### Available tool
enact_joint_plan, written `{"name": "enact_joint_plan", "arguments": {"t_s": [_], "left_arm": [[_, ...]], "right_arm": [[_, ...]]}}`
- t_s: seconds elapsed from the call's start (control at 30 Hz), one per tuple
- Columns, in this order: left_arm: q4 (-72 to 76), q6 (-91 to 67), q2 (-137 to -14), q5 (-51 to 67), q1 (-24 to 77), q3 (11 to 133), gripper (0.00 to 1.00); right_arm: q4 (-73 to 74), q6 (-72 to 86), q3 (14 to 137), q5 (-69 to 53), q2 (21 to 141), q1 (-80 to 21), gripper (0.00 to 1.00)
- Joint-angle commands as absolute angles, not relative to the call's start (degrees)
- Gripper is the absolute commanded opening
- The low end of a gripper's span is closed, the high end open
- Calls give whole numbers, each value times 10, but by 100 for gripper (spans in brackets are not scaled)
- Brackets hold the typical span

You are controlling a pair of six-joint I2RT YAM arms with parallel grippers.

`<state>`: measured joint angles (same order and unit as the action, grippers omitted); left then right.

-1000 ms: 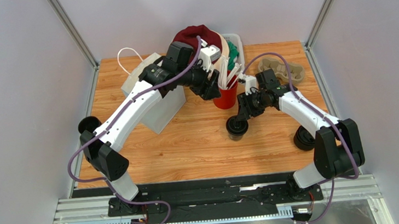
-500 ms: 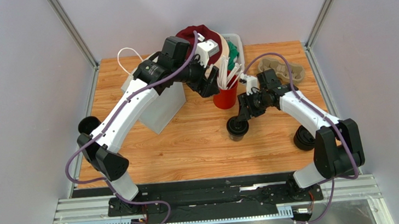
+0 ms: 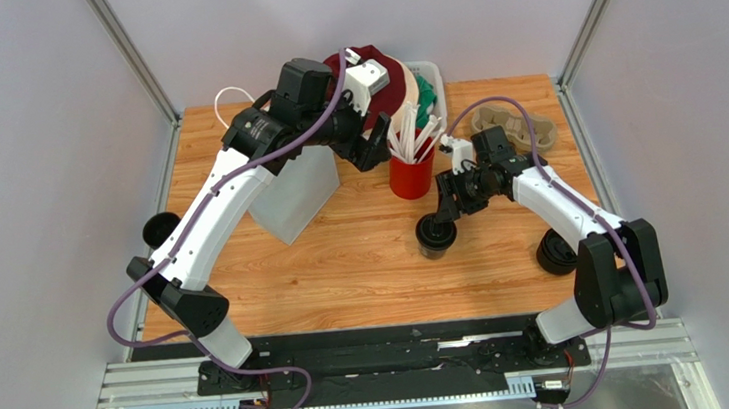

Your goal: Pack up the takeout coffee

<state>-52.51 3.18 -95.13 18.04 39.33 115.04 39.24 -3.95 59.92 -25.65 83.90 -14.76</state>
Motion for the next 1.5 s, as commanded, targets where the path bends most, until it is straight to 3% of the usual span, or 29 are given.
{"name": "enact_joint_plan", "arguments": {"t_s": [0.0, 0.43, 0.8, 0.93, 1.47], "left_arm": [[-520, 41, -930, 174, 392, 1159, 88], [-512, 40, -934, 171, 393, 1153, 88], [-525, 95, -883, 110, 385, 1158, 97], [-533, 125, -867, 26, 382, 1157, 98], [-546, 180, -839, -75, 315, 1109, 99]], "right_arm": [[409, -57, 598, -250, 815, -141, 56], [418, -72, 614, -306, 773, -141, 56], [427, -160, 669, -255, 776, -142, 38], [434, -191, 708, -243, 801, -147, 35], [468, -301, 708, -136, 876, -269, 33]]}}
